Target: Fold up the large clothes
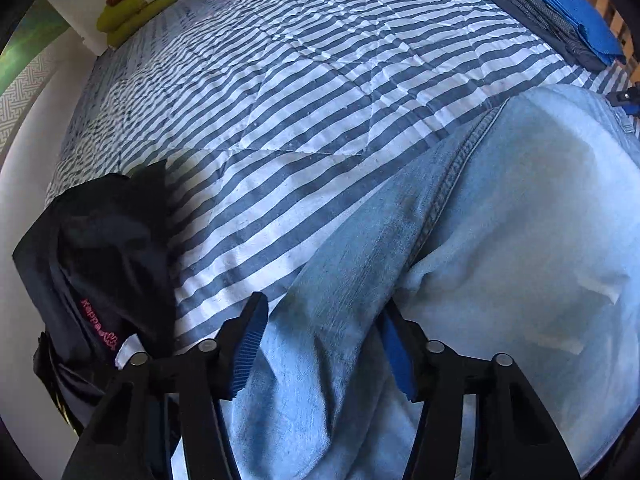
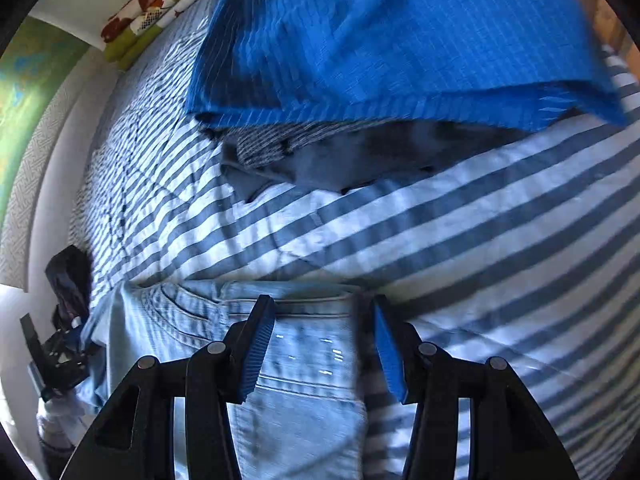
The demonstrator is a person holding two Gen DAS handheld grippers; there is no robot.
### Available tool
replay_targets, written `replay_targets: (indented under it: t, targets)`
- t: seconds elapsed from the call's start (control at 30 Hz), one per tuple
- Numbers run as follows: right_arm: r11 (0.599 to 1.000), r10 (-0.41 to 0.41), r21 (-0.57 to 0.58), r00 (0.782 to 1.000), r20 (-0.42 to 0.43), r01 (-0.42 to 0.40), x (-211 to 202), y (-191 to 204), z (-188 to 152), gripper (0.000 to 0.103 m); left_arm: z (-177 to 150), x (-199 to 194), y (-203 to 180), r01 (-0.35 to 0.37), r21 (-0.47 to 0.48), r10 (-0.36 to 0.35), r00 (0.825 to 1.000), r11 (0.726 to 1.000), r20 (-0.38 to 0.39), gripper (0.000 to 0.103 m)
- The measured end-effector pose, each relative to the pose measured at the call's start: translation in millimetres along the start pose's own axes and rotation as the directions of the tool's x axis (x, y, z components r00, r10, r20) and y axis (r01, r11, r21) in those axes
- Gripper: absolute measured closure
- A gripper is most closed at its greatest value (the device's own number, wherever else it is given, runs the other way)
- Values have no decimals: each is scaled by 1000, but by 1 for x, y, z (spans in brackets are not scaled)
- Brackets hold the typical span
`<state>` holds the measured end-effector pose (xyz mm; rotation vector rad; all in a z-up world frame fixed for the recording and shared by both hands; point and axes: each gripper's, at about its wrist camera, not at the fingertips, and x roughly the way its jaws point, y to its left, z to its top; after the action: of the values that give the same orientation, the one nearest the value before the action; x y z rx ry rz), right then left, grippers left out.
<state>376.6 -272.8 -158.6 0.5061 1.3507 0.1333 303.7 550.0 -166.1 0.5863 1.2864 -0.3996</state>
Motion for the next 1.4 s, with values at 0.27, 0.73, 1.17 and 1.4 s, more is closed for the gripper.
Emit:
replay_targets:
  t: [0.27, 0.73, 1.17, 1.4]
  targets:
    - [987, -61, -146, 995, 83, 73, -19, 37, -18, 87, -2, -16, 9, 44, 11, -44, 999, 999, 20, 85]
    - [935, -152, -194, 829, 537, 298, -153, 100, -61, 90, 26, -135, 28, -169, -65, 181, 935, 983, 306, 100]
    - [855, -289, -158, 705, 648, 495, -152, 101, -20, 90, 117, -152, 13, -241, -57, 243, 885, 969, 398, 100]
    - [895, -297, -184, 849, 437, 407, -100, 62, -20, 84, 84, -94, 0, -222, -7, 215, 936, 975, 280, 99]
